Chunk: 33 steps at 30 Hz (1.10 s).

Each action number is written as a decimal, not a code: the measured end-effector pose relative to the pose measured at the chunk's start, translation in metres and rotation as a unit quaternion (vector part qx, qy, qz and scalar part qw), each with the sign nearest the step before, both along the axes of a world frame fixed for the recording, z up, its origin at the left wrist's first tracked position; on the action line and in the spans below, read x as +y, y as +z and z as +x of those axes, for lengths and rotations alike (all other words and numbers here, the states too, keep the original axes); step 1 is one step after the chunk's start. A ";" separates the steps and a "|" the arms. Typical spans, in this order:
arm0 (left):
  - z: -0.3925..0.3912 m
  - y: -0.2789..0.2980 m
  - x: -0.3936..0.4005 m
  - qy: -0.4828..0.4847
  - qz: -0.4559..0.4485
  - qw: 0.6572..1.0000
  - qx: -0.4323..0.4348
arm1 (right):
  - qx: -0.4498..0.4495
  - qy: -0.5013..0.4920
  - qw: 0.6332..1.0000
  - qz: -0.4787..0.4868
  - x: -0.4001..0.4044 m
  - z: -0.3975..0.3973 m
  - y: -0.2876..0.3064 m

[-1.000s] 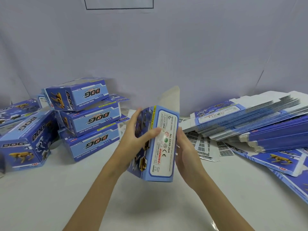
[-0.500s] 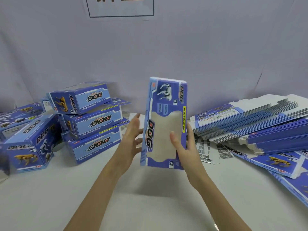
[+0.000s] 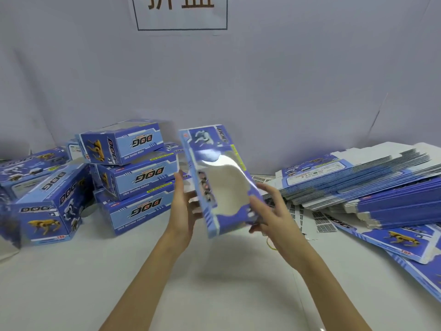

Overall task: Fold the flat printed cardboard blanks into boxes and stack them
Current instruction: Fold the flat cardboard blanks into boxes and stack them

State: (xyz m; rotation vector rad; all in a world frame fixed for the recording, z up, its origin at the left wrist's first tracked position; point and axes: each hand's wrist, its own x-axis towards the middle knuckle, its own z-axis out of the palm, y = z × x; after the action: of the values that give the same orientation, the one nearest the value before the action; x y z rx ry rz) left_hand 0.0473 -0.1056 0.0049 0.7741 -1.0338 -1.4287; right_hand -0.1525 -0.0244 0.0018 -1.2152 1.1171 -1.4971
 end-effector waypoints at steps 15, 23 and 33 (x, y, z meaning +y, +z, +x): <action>0.011 -0.023 -0.015 0.029 0.096 0.991 -0.086 | 0.359 0.091 0.929 0.025 -0.080 0.117 0.124; 0.012 -0.020 -0.017 0.041 0.124 0.987 -0.099 | 0.814 -0.178 0.534 0.143 -0.079 -0.027 0.011; 0.007 -0.022 -0.019 0.020 0.105 0.985 -0.139 | 0.917 -0.133 0.370 0.070 -0.058 -0.094 0.004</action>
State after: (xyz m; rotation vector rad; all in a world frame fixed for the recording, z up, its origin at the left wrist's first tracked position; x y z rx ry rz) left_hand 0.0545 -0.1247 -0.0169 1.1674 -1.0808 -1.4369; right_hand -0.2460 -0.0828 0.0058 -2.5171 2.6567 0.7770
